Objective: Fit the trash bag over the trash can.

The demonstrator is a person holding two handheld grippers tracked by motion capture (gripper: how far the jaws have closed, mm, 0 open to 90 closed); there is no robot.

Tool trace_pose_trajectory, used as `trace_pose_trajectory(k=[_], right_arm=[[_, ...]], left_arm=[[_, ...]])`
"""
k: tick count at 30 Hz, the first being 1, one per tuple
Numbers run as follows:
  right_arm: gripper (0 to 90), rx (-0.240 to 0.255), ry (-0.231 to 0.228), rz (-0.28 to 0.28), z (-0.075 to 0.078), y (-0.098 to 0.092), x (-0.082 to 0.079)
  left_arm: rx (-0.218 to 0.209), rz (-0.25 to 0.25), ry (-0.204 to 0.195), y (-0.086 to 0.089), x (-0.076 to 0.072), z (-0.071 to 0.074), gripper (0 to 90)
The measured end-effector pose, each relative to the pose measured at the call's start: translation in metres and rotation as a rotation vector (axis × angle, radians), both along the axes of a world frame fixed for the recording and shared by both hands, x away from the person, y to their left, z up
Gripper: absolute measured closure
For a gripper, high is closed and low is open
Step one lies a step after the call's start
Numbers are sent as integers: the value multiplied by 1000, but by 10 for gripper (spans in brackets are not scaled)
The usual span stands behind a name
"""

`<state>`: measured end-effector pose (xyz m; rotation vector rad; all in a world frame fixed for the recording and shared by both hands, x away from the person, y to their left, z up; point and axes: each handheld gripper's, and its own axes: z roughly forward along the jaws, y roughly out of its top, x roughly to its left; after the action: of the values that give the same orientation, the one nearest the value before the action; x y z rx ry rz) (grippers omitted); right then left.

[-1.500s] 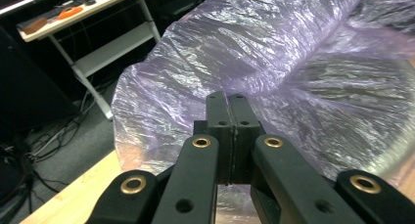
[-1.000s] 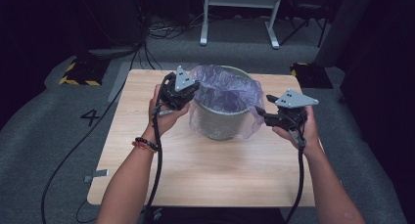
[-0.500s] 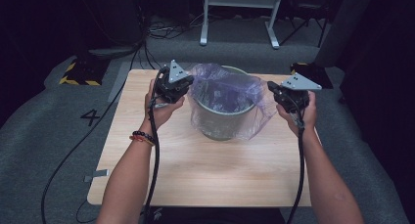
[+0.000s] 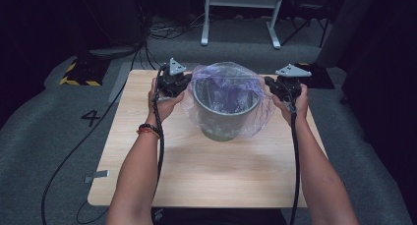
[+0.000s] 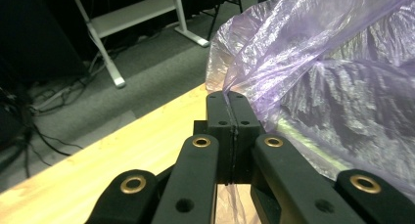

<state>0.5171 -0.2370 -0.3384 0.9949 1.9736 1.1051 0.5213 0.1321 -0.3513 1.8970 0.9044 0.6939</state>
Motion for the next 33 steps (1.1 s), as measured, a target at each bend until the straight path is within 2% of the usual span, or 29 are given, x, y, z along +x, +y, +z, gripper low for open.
trace_pose_trajectory(k=[4, 7, 11, 13, 15, 18, 24, 27, 29, 31, 33], right_arm=[[900, 59, 54, 18, -9, -4, 8], [900, 54, 90, 36, -17, -3, 11], [900, 87, 124, 65, -26, -3, 14], [900, 115, 145, 79, -31, -3, 16], [900, 134, 169, 90, -36, -2, 18], [900, 157, 188, 87, -42, -4, 21], [900, 147, 204, 65, -50, -4, 25], [900, 142, 208, 55, -53, -4, 26], [900, 130, 202, 43, -53, -4, 27], [900, 113, 196, 16, -52, -6, 28], [900, 122, 196, -6, -52, -10, 30]], left_arm=[[-67, -12, 13, 2, 3, -7, 892], [-76, -23, 20, 1, 2, -11, 891], [-100, -24, 27, 1, 3, -15, 893], [-96, -10, 31, 0, 5, -17, 878], [-73, 19, 39, -2, 7, -19, 803], [-78, 25, 50, -4, 10, -23, 809], [-99, 5, 70, -7, 12, -33, 874], [-116, 14, 72, -6, 13, -35, 870], [-116, 44, 53, -4, 12, -33, 809], [-160, 96, 21, 1, 12, -29, 626], [-209, 90, 11, 9, 11, -27, 562]])
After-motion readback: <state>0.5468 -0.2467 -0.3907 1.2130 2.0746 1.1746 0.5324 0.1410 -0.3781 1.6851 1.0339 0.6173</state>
